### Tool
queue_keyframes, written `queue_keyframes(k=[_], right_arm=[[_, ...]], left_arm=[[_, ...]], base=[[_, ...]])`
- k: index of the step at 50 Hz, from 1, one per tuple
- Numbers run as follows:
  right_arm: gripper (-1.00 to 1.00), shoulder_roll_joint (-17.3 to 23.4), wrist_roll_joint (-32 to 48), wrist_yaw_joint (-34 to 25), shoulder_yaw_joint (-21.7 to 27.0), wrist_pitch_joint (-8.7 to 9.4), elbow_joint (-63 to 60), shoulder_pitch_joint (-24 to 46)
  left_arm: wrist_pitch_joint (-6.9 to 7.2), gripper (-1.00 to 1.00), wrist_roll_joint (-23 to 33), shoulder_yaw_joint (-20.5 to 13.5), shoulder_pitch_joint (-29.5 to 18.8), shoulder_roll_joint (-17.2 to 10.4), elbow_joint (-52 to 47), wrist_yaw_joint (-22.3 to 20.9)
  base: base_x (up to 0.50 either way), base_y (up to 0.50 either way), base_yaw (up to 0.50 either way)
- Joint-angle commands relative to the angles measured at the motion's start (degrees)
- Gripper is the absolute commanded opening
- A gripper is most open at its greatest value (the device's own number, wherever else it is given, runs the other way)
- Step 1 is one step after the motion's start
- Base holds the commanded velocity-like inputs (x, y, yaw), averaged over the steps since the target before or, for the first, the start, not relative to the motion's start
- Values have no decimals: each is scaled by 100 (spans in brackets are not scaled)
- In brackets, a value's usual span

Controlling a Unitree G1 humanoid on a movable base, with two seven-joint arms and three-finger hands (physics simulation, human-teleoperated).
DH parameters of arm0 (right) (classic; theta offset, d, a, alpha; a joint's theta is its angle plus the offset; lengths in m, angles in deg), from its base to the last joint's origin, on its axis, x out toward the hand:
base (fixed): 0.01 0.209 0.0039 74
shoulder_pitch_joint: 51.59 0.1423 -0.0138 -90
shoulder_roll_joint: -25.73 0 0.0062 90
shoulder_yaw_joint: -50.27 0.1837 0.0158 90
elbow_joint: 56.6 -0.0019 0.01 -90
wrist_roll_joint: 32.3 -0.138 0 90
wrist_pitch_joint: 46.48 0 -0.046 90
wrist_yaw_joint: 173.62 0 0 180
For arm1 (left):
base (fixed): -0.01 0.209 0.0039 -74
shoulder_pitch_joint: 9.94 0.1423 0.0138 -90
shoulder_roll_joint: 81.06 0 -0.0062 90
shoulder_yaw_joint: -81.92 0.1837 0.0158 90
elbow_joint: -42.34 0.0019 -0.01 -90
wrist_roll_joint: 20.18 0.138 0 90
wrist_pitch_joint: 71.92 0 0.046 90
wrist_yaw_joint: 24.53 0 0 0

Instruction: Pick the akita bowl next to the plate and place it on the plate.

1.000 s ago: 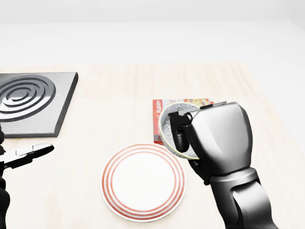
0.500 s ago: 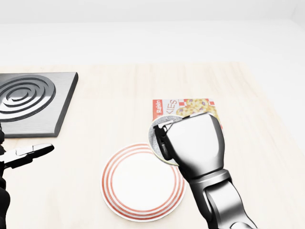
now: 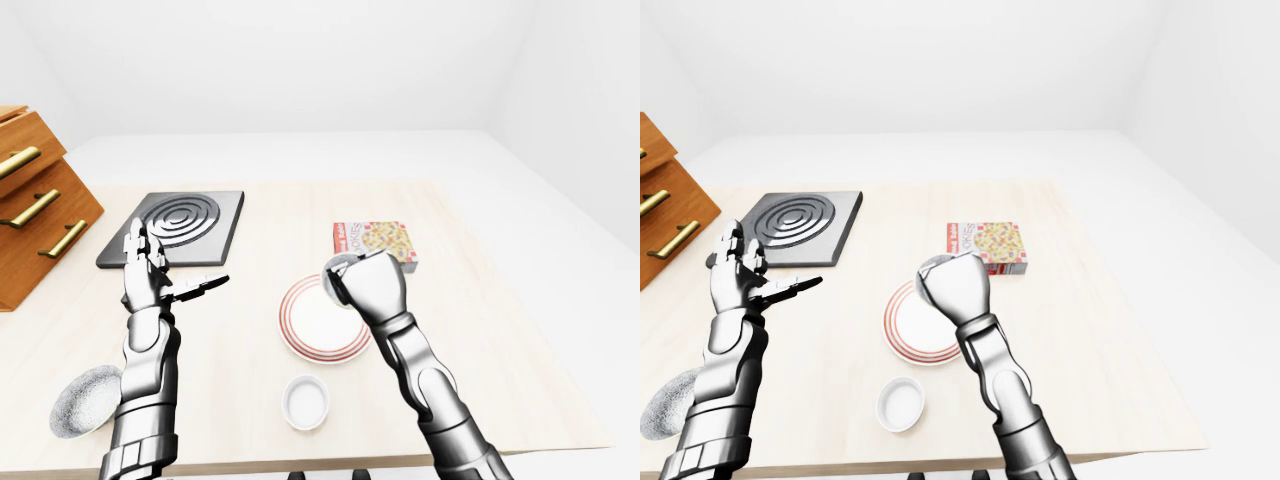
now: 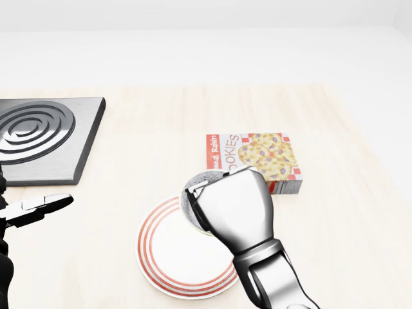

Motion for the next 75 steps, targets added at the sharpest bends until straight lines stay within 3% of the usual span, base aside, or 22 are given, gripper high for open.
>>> queue_keyframes(k=[1, 3, 11, 18, 27, 39, 41, 44, 50, 56, 59, 74, 75], right_arm=[[-100, -58, 148, 355, -114, 0, 502, 133], [-100, -61, 160, 368, -102, 0, 612, 178], [-100, -53, 245, 607, -42, 0, 1104, 406], [-100, -75, 357, 865, -66, 0, 1576, 549], [-100, -161, 498, 1069, -146, 0, 1924, 657], [-100, -255, 686, 1364, -224, 0, 2404, 819], [-100, -276, 706, 1411, -233, 0, 2491, 851], [-100, -299, 750, 1515, -247, 0, 2656, 904], [-100, -332, 787, 1554, -251, 0, 2861, 968], [-100, -360, 838, 1554, -250, 0, 3160, 1090], [-100, -379, 853, 1554, -235, 0, 3336, 1181], [-100, -412, 916, 1554, -143, 0, 4378, 1697], [-100, -409, 920, 1554, -131, 0, 4481, 1745]], left_arm=[[-25, 100, 6, -8, -12, 1, 37, -17], [29, 100, 3, -1, 17, 7, -51, -1], [23, 100, 9, 0, 11, 10, -38, -1], [-85, 100, 8, 9, -41, -2, 125, -18], [7, 100, 3, 13, -8, 0, -3, 0], [15, 100, 8, 8, 3, 10, -26, -2], [-67, 100, 15, 6, -31, 6, 89, -19], [-69, 100, 10, 11, -32, 2, 95, -18], [-66, 100, 5, 15, -31, -1, 94, -14], [43, 100, 5, 10, 12, 7, -66, -2], [-30, 100, 14, 7, -15, 10, 35, -22], [22, 100, 7, 8, 12, 13, -44, -10], [-56, 100, 14, 6, -19, 13, 65, -27]], base=[[0, 0, 0], [0, 0, 0], [0, 0, 0], [0, 0, 0], [0, 0, 0], [0, 0, 0], [0, 0, 0], [0, 0, 0], [0, 0, 0], [0, 0, 0], [0, 0, 0], [0, 0, 0], [0, 0, 0]])
